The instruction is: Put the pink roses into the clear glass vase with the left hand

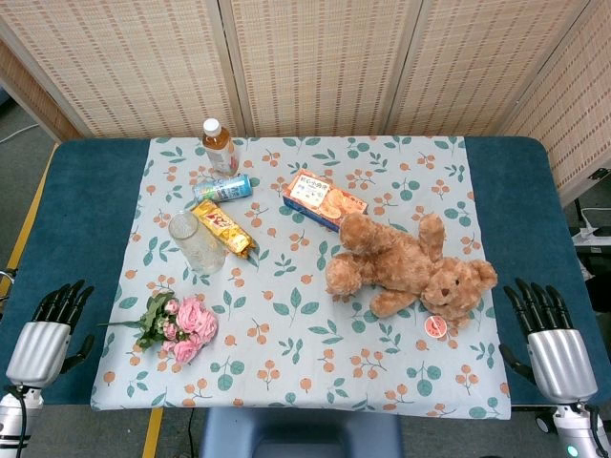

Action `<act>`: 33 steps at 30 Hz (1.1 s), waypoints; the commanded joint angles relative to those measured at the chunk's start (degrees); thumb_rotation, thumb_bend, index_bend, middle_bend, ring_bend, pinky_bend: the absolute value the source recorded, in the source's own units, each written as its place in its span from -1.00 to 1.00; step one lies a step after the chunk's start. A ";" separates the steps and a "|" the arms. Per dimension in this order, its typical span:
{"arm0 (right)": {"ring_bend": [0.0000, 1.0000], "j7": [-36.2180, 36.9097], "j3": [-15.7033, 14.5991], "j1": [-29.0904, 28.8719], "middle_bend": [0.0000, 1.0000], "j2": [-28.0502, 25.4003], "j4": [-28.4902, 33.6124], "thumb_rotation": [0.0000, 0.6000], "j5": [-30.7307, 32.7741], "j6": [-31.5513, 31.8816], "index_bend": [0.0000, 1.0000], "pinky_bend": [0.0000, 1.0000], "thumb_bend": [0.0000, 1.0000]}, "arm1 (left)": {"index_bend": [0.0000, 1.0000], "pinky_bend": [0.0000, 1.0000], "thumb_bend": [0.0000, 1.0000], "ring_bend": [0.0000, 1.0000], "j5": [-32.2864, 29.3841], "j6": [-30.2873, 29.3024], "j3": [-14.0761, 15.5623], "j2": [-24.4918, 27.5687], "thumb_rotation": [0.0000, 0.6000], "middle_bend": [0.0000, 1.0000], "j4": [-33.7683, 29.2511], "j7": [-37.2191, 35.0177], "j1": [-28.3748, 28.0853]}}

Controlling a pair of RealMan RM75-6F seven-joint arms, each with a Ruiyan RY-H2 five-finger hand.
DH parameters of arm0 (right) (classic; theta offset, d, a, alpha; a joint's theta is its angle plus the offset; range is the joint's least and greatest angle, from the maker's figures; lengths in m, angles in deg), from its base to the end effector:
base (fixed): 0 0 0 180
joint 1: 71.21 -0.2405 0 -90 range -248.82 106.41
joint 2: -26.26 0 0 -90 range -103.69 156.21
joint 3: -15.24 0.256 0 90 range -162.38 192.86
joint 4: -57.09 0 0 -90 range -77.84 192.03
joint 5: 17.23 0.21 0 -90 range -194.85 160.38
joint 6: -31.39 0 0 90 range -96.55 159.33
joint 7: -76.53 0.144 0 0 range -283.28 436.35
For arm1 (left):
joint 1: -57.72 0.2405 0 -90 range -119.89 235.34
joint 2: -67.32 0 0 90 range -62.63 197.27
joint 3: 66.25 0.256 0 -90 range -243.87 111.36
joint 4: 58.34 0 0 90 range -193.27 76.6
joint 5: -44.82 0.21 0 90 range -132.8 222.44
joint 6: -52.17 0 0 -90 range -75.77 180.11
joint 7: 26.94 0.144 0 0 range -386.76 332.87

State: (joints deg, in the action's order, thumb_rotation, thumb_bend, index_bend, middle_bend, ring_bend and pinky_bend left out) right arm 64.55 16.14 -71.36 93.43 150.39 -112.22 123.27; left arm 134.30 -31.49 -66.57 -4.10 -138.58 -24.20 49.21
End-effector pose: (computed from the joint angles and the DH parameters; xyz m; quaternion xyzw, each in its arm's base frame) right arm -0.2915 -0.1473 0.1443 0.6286 -0.3111 0.3794 0.6035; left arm -0.3256 0.1947 0.1246 -0.6580 -0.3329 -0.3576 0.5730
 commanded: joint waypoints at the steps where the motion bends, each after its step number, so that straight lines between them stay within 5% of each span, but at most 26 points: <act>1: -1.00 -0.08 0.01 0.04 -1.00 0.01 -0.16 1.00 0.04 0.05 -1.00 -1.00 -0.68 | -1.00 -0.77 -0.16 -1.00 0.39 0.08 0.29 0.01 1.00 -1.00 -0.23 -0.73 -0.04; 6: -1.00 -0.09 -0.17 0.01 -1.00 -0.13 0.00 1.00 -0.27 -0.05 -1.00 -1.00 -0.68 | -1.00 -0.77 -0.16 -1.00 2.57 1.31 1.75 0.03 1.00 -1.00 -2.00 -4.37 -0.79; 9: -1.00 0.81 -0.80 0.12 -1.00 -0.50 0.38 1.00 -1.70 0.45 -1.00 -1.00 -0.68 | -1.00 -0.77 -0.16 -1.00 3.49 9.34 2.74 0.65 1.00 -1.00 -6.85 -4.32 -5.19; 20: -1.00 2.44 -1.44 0.28 -1.00 -1.51 1.04 1.00 -2.26 0.24 -1.00 -1.00 -0.67 | -1.00 -0.76 -0.14 -1.00 -8.64 24.36 -0.25 1.75 1.00 -1.00 -17.38 8.34 -12.35; 27: -1.00 4.29 -1.91 0.14 -1.00 -2.21 1.22 1.00 -2.96 0.03 -1.00 -1.00 -0.67 | -1.00 -0.75 -0.17 -1.00 -20.29 27.99 -1.58 -0.13 1.00 -1.00 -17.05 19.17 -14.65; 33: -1.00 2.44 -0.97 0.32 -1.00 -1.26 1.18 1.00 -0.75 -0.38 -1.00 -1.00 -0.67 | -1.00 -0.73 -0.21 -1.00 -25.19 30.39 -1.94 -1.05 1.00 -1.00 -17.32 19.99 -16.45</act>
State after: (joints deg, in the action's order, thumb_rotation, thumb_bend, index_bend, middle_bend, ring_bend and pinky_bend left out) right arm 67.05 15.11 -71.03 92.02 151.50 -112.96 123.16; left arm 109.41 -1.66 -68.30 -4.69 -155.78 -4.45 33.34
